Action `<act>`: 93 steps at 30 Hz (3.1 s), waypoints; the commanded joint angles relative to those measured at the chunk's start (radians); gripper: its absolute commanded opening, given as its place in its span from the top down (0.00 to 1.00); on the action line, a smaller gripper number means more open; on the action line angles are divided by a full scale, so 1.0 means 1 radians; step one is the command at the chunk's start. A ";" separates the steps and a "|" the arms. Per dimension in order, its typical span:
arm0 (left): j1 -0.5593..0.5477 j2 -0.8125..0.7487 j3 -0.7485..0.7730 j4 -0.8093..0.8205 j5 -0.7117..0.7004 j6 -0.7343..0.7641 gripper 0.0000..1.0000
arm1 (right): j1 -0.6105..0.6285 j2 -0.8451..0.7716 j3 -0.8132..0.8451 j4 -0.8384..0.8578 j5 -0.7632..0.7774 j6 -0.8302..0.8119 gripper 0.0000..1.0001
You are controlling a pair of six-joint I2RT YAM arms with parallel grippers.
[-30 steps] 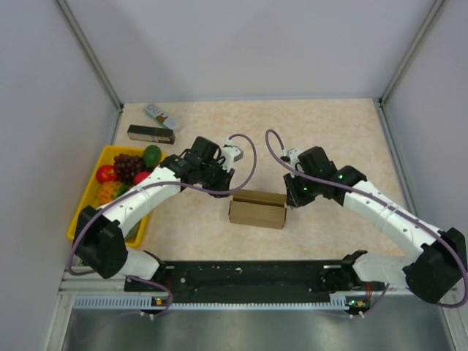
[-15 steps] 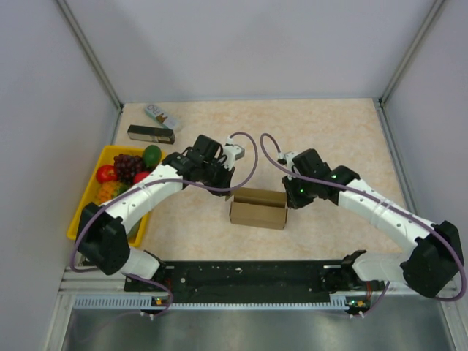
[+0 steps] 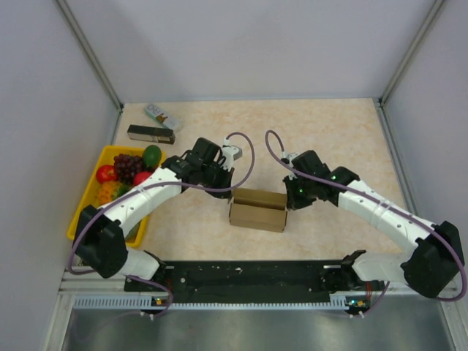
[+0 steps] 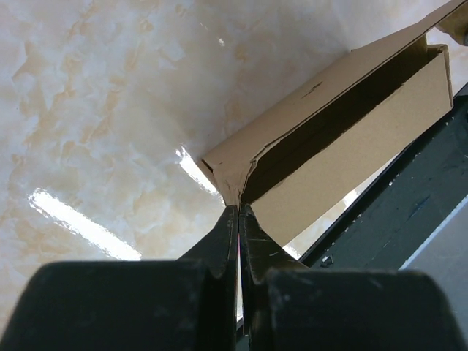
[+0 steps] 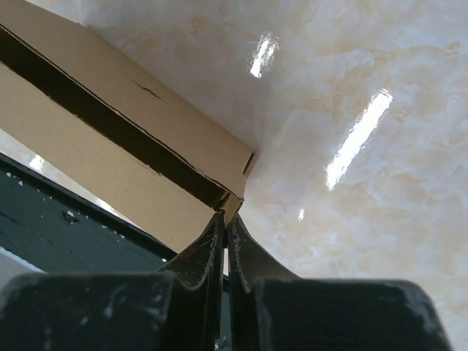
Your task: Fold the paper box
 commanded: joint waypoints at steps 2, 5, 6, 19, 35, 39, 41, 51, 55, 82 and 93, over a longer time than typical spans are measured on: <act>-0.033 -0.044 -0.055 0.058 0.050 -0.062 1.00 | 0.033 -0.022 -0.017 0.000 -0.002 0.075 1.00; -0.038 -0.061 -0.074 0.067 0.047 -0.076 1.00 | 0.044 -0.036 -0.014 -0.013 0.004 0.098 1.00; -0.038 -0.066 -0.086 0.072 0.041 -0.079 1.00 | 0.048 -0.042 -0.016 -0.015 0.005 0.114 0.99; -0.064 -0.173 -0.190 0.150 -0.020 -0.156 1.00 | 0.050 -0.127 -0.088 0.060 0.032 0.214 0.64; -0.079 -0.210 -0.213 0.159 -0.046 -0.180 1.00 | 0.047 -0.363 -0.350 0.161 0.081 0.530 0.36; -0.082 -0.213 -0.212 0.164 -0.031 -0.194 1.00 | 0.047 -0.409 -0.430 0.236 0.013 0.640 0.42; -0.087 -0.213 -0.212 0.165 -0.031 -0.202 1.00 | 0.047 -0.423 -0.457 0.267 0.010 0.656 0.44; -0.105 -0.232 -0.229 0.176 -0.006 -0.249 1.00 | 0.047 -0.432 -0.493 0.296 0.062 0.661 0.51; -0.108 -0.244 -0.245 0.184 -0.003 -0.291 1.00 | 0.047 -0.441 -0.514 0.310 0.073 0.658 0.55; -0.128 -0.296 -0.295 0.210 -0.094 -0.507 1.00 | 0.049 -0.424 -0.530 0.350 0.068 0.644 0.59; -0.153 -0.366 -0.385 0.280 -0.167 -0.571 1.00 | 0.049 -0.432 -0.524 0.349 0.070 0.648 0.59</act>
